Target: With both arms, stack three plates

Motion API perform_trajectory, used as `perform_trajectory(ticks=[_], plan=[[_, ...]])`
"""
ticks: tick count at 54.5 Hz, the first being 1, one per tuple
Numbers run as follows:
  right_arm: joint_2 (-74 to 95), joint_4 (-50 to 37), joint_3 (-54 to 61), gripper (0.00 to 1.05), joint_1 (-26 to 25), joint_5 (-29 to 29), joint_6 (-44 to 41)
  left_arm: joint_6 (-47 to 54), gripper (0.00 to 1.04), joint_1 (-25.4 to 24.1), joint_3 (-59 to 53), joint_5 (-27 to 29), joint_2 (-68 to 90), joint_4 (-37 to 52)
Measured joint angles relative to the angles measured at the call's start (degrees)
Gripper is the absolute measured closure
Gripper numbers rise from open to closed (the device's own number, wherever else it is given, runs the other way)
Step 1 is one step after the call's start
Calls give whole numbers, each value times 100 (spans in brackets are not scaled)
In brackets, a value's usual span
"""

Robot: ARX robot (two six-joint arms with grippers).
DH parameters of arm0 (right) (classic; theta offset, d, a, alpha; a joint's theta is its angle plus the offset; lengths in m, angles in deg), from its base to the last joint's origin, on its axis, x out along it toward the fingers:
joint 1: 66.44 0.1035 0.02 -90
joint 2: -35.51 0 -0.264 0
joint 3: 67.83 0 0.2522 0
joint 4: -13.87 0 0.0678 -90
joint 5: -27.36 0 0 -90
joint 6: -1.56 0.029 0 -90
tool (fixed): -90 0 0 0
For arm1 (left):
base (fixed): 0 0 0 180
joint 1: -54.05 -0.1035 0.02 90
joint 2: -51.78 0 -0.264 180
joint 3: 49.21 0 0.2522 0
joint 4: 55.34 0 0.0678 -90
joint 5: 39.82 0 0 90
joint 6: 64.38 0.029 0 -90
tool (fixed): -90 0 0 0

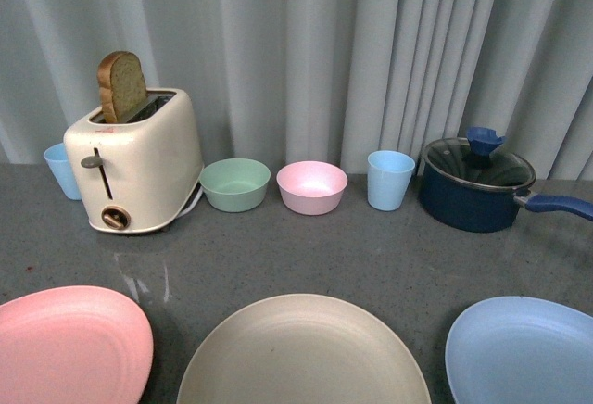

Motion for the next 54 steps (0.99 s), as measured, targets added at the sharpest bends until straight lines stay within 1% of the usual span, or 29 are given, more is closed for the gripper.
perform_trajectory(ticks=[30, 32, 33, 34, 35, 37, 40, 42, 46, 51, 53, 54], plan=[[0, 0, 0, 7, 0, 0, 0, 0, 7, 0, 0, -2, 2, -2], [0, 0, 0, 7, 0, 0, 0, -153, 7, -118, 136, -251, 212, -404], [0, 0, 0, 7, 0, 2, 0, -308, 7, -278, 328, -658, 557, -857], [0, 0, 0, 7, 0, 2, 0, -313, 7, -343, 391, -717, 702, -940], [0, 0, 0, 7, 0, 0, 2, -341, 7, -487, 490, -975, 1038, -992], [0, 0, 0, 7, 0, -20, 0, -343, 7, -780, 664, -1300, 1725, -817], [0, 0, 0, 7, 0, 2, 0, -216, 7, -1172, 946, -1635, 2745, -214], [0, 0, 0, 7, 0, 0, 0, -90, 7, -1311, 1134, -1722, 3270, 98], [0, 0, 2, 7, 0, 4, 0, 468, 7, -1578, 1659, -1766, 4634, 787], [0, 0, 0, 7, 0, 0, 0, 1145, 7, -1790, 2238, -1714, 6107, 1198], [0, 0, 0, 7, 0, 0, 0, 1412, 7, -1858, 2505, -1790, 6771, 1187], [0, 0, 0, 7, 0, 0, 0, 1438, 7, -1867, 2533, -1801, 6839, 1172]])
